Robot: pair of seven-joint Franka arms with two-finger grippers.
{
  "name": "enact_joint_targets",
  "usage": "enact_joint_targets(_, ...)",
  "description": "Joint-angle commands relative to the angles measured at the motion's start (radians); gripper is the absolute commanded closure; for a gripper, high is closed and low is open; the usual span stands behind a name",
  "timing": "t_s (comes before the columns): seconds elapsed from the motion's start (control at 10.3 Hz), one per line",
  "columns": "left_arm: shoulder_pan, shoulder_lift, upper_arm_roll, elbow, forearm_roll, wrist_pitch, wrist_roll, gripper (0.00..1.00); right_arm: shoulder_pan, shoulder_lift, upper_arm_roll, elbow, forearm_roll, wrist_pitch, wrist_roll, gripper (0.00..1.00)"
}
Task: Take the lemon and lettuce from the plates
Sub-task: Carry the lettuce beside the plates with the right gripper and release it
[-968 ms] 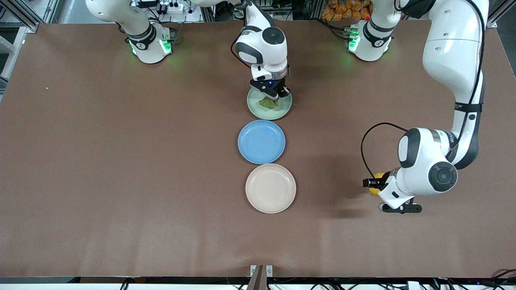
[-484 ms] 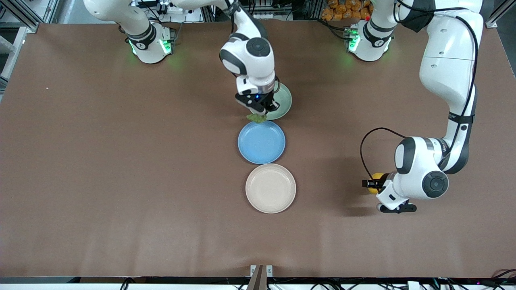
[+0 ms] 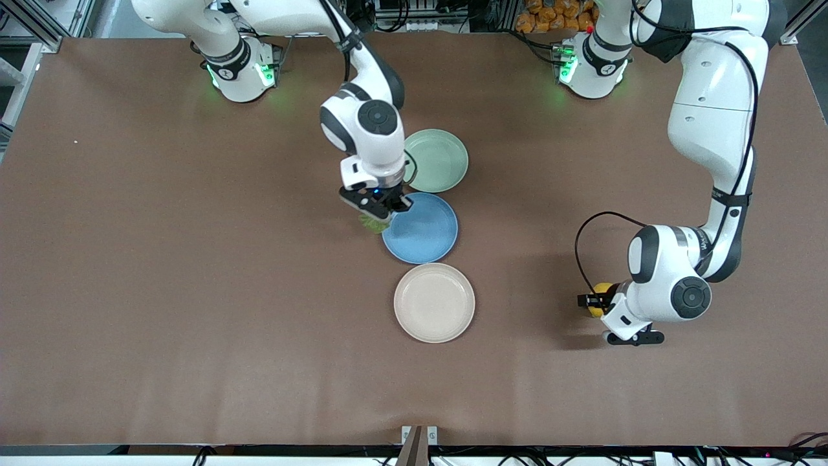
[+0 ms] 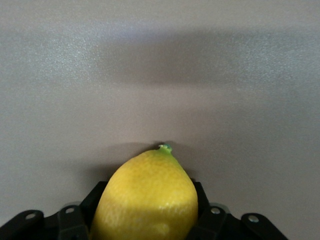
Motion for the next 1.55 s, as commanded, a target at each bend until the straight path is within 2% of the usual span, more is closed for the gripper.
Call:
enact_joint_targets(0.0, 0.001, 0.013, -0.002, 0.017, -0.007, 0.018, 0.006, 0.00, -0.094, -0.038, -0.021, -0.021, -0.015, -0.053, -0.194, 1.00)
enact_joint_targets(0.29, -0.004, -0.011, 0.004, 0.023, 0.043, 0.003, 0.009, 0.00, -0.306, -0.058, -0.020, -0.015, -0.012, -0.085, -0.522, 1.00)
enact_joint_targets(0.58, -0.002, -0.043, 0.009, 0.037, 0.048, -0.092, 0.009, 0.00, -0.502, -0.044, -0.020, -0.003, -0.007, -0.080, -0.841, 1.00)
enact_joint_targets(0.97, 0.009, -0.118, 0.009, 0.050, 0.047, -0.192, 0.012, 0.00, -0.657, -0.012, -0.020, 0.005, -0.016, -0.073, -1.110, 1.00)
enact_joint_targets(1.06, 0.010, -0.160, 0.015, 0.049, 0.047, -0.200, 0.013, 0.00, -0.696, 0.009, -0.020, 0.018, -0.015, -0.070, -1.158, 0.96)
enact_joint_targets(1.16, 0.013, -0.187, 0.015, 0.049, 0.045, -0.201, 0.013, 0.00, -0.731, 0.028, -0.020, 0.034, -0.009, -0.070, -1.173, 0.74)
enact_joint_targets(1.26, 0.015, -0.207, 0.015, 0.047, 0.047, -0.221, 0.013, 0.00, -0.737, 0.038, -0.020, 0.039, 0.001, -0.070, -1.173, 0.30)
enact_joint_targets(1.35, 0.015, -0.223, 0.015, 0.047, 0.044, -0.243, 0.013, 0.00, -0.745, 0.040, -0.020, 0.039, 0.001, -0.068, -1.172, 0.00)
enact_joint_targets(1.45, 0.015, -0.241, 0.015, 0.047, 0.041, -0.247, 0.013, 0.00, -0.760, 0.039, -0.017, 0.039, 0.004, -0.071, -1.172, 0.00)
